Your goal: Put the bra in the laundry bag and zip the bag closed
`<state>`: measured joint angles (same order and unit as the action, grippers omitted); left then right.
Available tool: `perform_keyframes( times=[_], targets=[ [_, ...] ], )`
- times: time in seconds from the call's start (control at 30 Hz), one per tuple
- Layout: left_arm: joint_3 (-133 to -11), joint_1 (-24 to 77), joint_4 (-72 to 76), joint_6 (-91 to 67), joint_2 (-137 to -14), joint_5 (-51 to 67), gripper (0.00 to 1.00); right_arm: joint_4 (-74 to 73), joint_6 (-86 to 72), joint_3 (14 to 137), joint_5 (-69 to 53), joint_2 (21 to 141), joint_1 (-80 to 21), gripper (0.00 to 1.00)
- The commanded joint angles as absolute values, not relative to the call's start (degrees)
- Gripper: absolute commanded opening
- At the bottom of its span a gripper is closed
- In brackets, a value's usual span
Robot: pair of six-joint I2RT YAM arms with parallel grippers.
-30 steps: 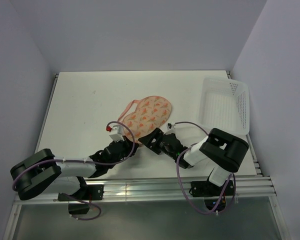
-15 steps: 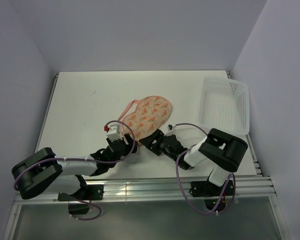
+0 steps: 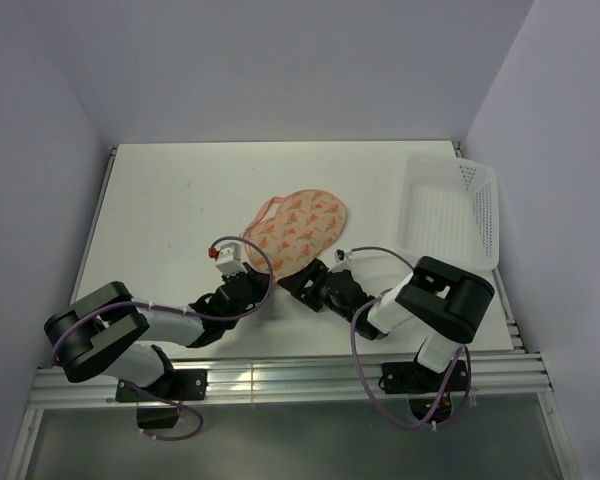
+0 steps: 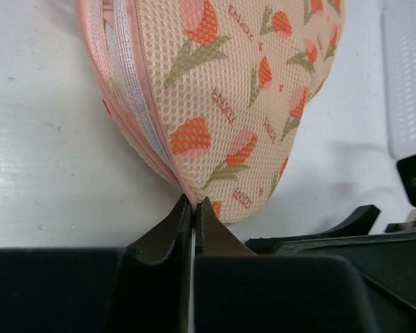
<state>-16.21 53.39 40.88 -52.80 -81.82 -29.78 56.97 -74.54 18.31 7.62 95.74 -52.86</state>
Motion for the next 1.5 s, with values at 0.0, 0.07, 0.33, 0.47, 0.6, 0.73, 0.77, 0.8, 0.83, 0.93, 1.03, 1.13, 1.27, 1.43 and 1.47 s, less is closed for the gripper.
perform_keyframes(
  times=[0.0, 0.07, 0.33, 0.47, 0.6, 0.73, 0.77, 0.8, 0.83, 0.93, 1.03, 1.13, 1.27, 1.43, 1.47],
  targets=[
    [-17.1, 54.6, 46.8, -54.8, -81.5, -29.7, 0.00, 59.9, -75.0, 18.7, 9.1, 96.6, -53.3, 0.75],
    [-16.1, 54.9, 47.5, -56.9, -81.0, -29.7, 0.00, 59.9, -75.1, 19.2, 9.4, 96.9, -53.3, 0.76],
    [-13.4, 55.9, 46.1, -60.6, -76.0, -31.6, 0.00, 63.3, -78.0, 20.5, 7.3, 99.1, -53.2, 0.77],
    [-13.2, 55.9, 42.2, -59.0, -73.4, -31.1, 0.00, 64.2, -77.5, 19.2, 7.8, 98.4, -52.8, 0.75],
    [-10.3, 55.7, 43.3, -57.0, -68.9, -28.0, 0.00, 64.6, -76.8, 18.5, 7.7, 98.1, -51.6, 0.72],
    [-9.7, 55.7, 43.2, -55.6, -66.0, -25.5, 0.00, 64.9, -75.2, 19.0, 8.0, 97.9, -51.2, 0.69],
    [-9.8, 55.7, 42.8, -55.6, -65.9, -25.0, 0.00, 64.9, -74.4, 19.2, 7.9, 97.9, -51.2, 0.67],
    [-10.0, 55.7, 42.9, -55.5, -66.3, -23.8, 0.00, 65.0, -73.9, 19.3, 8.0, 97.7, -51.1, 0.65],
    [-10.1, 55.7, 43.1, -55.8, -66.5, -23.4, 0.00, 65.0, -73.7, 19.4, 8.1, 97.6, -51.0, 0.64],
    [-10.4, 55.7, 43.8, -56.2, -68.5, -22.5, 0.00, 64.9, -72.1, 19.7, 7.7, 97.1, -51.0, 0.55],
    [-11.2, 55.7, 42.9, -56.0, -70.2, -22.7, 0.10, 64.9, -72.0, 19.3, 8.0, 97.0, -51.0, 0.35],
    [-11.5, 55.7, 41.0, -55.3, -69.3, -23.1, 0.52, 64.9, -71.7, 19.1, 8.3, 97.0, -50.8, 0.23],
    [-10.5, 56.4, 39.2, -55.7, -66.1, -21.9, 0.60, 64.9, -71.8, 19.4, 8.2, 97.7, -50.5, 0.21],
    [-8.8, 59.0, 39.3, -58.6, -66.1, -20.5, 0.54, 65.2, -71.6, 19.6, 8.1, 98.3, -50.3, 0.16],
    [-8.8, 59.5, 41.0, -58.7, -67.7, -20.0, 0.54, 65.4, -71.6, 19.5, 8.1, 98.4, -50.3, 0.15]
  ],
)
